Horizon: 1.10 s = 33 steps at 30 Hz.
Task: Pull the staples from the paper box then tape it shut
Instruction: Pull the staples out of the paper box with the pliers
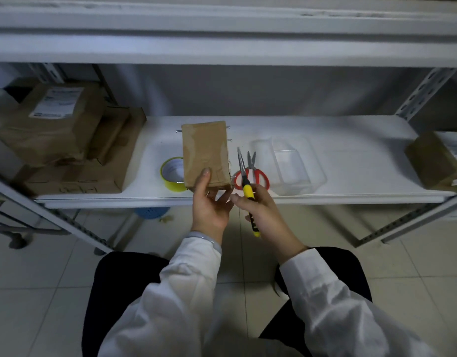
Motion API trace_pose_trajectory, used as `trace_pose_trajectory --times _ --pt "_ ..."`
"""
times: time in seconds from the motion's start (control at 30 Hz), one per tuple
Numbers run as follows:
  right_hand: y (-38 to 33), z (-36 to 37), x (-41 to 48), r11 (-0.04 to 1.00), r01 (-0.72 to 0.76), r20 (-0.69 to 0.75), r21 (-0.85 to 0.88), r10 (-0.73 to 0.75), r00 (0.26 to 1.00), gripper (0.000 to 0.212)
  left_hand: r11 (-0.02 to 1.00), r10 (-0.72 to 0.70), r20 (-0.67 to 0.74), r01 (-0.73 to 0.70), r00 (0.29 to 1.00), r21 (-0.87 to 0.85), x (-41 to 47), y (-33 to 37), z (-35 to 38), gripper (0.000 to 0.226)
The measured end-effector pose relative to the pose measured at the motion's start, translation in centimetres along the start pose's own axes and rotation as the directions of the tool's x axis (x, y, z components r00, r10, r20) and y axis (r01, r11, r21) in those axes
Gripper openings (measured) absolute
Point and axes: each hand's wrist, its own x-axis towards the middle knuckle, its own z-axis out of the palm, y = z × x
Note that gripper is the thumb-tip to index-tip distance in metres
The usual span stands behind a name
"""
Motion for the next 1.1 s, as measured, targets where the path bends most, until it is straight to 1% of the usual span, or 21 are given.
trace_pose_trajectory --times 0.03,0.13,0.2,0.3,0.37,0.57,0.7,0.87,0.93,1.0,1.1 --pt "0.3 0.1 -0.2 1.0 0.009 -0.001 -0.002 -0.009 1.0 0.027 1.0 0.011 -0.003 -0.011 1.0 0.003 -0.1 0.0 -0.1 0.062" --pt "0.6 0.3 -0.8 1.0 -0.009 -0.012 -0.005 0.008 1.0 0.023 1.0 0.027 -0.024 -0.027 0.999 -0.013 -0.5 0.1 -0.1 0.037" --pt "0.7 0.2 -1.0 0.999 -0.005 -0.032 -0.05 0.003 0.999 0.024 1.0 0.022 -0.046 -0.023 0.999 -0.015 -0.9 0.1 -0.2 0.028" --pt "1.1 -0.1 -1.6 0.985 0.058 -0.035 -0.163 -0.064 0.997 0.017 1.0 0.021 -0.078 -0.022 0.997 -0.019 -1.3 0.2 -0.9 0.023" --pt "1.6 -0.2 -2.1 0.969 0.088 -0.035 -0.233 -0.099 0.995 0.02 0.999 0.018 -0.111 -0.021 0.994 -0.033 -1.6 0.2 -1.2 0.021" --pt "3.1 -0.3 -2.9 0.91 0.107 -0.047 -0.401 -0.137 0.989 0.017 0.995 0.011 -0.093 -0.021 0.996 -0.1 -1.7 0.1 -1.4 0.028" --pt "3.3 -0.5 -2.8 0.911 0.131 -0.05 -0.39 -0.163 0.985 0.014 0.994 0.015 -0.086 -0.024 0.996 -0.106 -1.8 0.0 -1.1 0.026" --pt "3.6 -0.5 -2.6 0.947 0.123 -0.085 -0.296 -0.155 0.984 0.008 0.994 0.027 -0.077 -0.035 0.997 -0.102 -1.8 0.0 -0.7 0.023" --pt "3.6 -0.4 -2.6 0.956 0.122 -0.107 -0.268 -0.155 0.982 0.003 0.996 0.032 -0.07 -0.037 0.997 -0.081 -1.9 0.0 -0.4 0.025" --pt "3.6 -0.4 -2.6 0.962 0.119 -0.131 -0.246 -0.154 0.979 0.009 0.997 0.036 -0.081 -0.042 0.996 -0.067 -1.7 0.0 -0.2 0.027" --pt "3.2 -0.5 -2.6 0.966 0.124 -0.131 -0.225 -0.156 0.979 0.014 0.996 0.041 -0.08 -0.048 0.996 -0.078 -1.6 0.1 0.1 0.042"
